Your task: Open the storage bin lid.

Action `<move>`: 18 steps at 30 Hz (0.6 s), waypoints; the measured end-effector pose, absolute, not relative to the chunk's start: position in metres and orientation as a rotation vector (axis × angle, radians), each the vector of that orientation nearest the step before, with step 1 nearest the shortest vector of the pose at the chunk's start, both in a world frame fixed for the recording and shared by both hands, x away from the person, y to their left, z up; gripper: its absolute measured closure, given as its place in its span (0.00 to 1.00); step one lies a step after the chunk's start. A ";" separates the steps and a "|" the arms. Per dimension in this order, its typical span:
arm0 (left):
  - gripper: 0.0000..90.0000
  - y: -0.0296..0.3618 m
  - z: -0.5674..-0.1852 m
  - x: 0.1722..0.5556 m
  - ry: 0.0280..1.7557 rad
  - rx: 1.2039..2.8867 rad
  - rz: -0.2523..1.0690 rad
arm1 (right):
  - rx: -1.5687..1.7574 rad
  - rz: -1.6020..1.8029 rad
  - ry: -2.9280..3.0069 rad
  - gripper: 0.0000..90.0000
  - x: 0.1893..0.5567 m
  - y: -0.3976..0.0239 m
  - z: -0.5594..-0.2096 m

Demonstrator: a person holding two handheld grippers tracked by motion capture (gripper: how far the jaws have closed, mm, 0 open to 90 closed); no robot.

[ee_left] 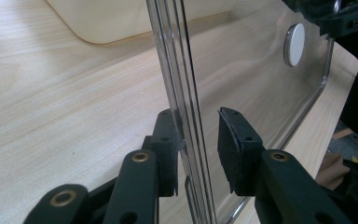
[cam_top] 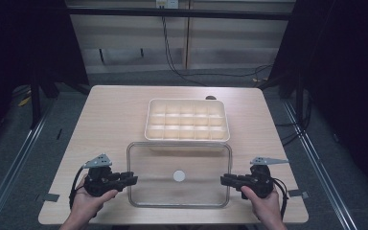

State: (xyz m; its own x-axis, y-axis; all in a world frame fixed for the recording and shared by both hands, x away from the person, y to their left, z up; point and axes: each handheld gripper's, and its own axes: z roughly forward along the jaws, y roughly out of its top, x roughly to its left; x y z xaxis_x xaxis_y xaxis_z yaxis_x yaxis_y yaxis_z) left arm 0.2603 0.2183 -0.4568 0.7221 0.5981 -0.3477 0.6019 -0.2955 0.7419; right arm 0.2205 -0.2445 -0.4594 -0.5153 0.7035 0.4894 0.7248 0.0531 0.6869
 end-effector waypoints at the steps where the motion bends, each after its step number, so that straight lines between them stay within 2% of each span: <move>1: 0.76 0.217 -0.457 0.260 0.912 1.986 0.001 | -1.542 -1.495 -2.262 0.79 0.221 -0.245 -0.460; 6: 0.72 0.211 -0.458 0.260 0.892 2.029 0.048 | -1.566 -1.462 -2.303 0.77 0.223 -0.243 -0.465; 18: 0.66 0.206 -0.469 0.269 0.881 2.058 -0.026 | -1.614 -1.404 -2.325 0.69 0.230 -0.240 -0.473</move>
